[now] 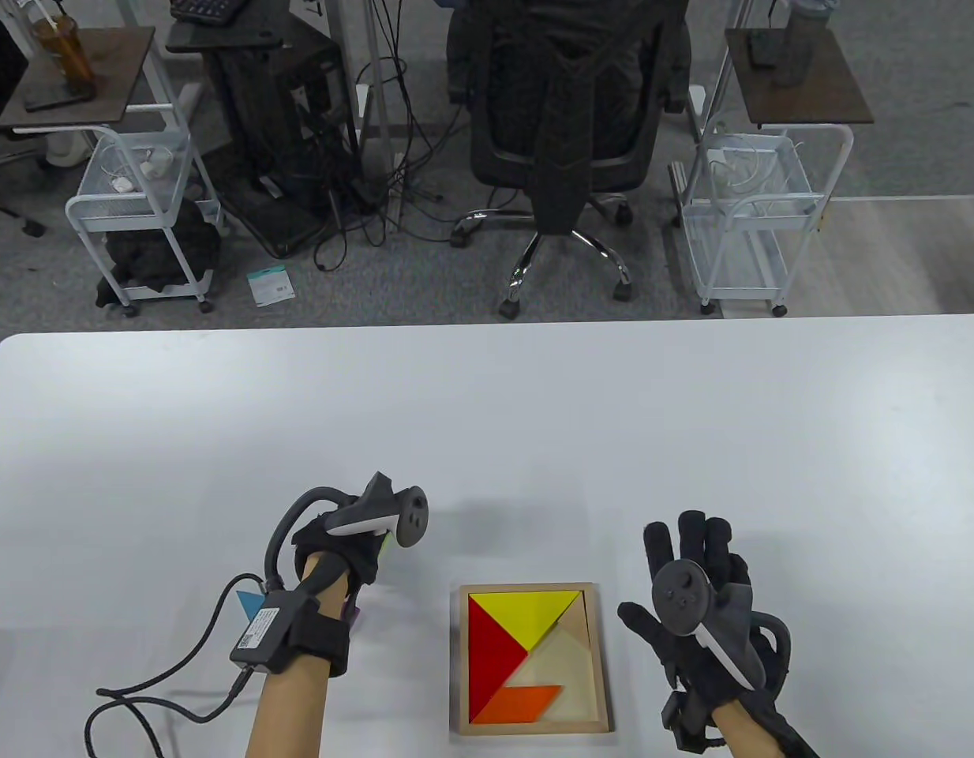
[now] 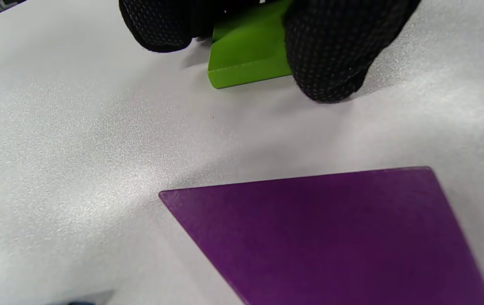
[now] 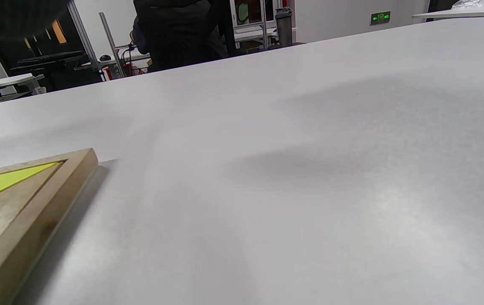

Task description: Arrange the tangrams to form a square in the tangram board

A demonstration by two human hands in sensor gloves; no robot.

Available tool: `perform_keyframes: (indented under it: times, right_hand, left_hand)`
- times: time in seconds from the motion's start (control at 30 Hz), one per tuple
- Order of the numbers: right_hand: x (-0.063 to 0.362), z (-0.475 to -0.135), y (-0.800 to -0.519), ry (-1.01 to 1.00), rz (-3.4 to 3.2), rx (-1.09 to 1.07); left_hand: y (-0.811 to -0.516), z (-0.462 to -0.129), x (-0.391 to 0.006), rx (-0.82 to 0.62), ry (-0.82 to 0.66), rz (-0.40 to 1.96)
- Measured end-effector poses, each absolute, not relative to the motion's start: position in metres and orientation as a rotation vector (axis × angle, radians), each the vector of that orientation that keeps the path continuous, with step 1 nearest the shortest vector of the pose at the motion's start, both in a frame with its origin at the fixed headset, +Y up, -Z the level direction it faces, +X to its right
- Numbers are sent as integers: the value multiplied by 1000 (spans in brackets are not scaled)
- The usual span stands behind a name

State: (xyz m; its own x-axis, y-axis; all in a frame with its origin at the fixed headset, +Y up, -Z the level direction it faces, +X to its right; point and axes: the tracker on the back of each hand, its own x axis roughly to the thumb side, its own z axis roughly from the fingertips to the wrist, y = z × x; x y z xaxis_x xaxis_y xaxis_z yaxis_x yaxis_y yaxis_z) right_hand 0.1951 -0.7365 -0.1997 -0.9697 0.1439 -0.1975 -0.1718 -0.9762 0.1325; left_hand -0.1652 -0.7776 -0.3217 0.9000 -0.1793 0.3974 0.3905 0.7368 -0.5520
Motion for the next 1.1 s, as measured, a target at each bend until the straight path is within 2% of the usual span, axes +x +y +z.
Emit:
perform_keyframes:
  times: [0.3, 0.5, 0.7, 0.9, 1.1]
  right_hand:
    - [193, -201, -736, 207, 2936, -253]
    - [194, -201, -737, 218, 2931, -259]
    - [195, -202, -736, 221, 2922, -260]
    - [194, -201, -737, 205, 2936, -250]
    - [193, -199, -737, 185, 2942, -240]
  left_hand:
    - [-780, -322, -168, -647, -356, -311]
    - [-777, -312, -170, -578, -348, -243]
    - [-755, -274, -159, -368, -371, -52]
    - [-736, -215, -131, -182, -376, 78]
    - [-735, -180, -101, -194, -404, 221]
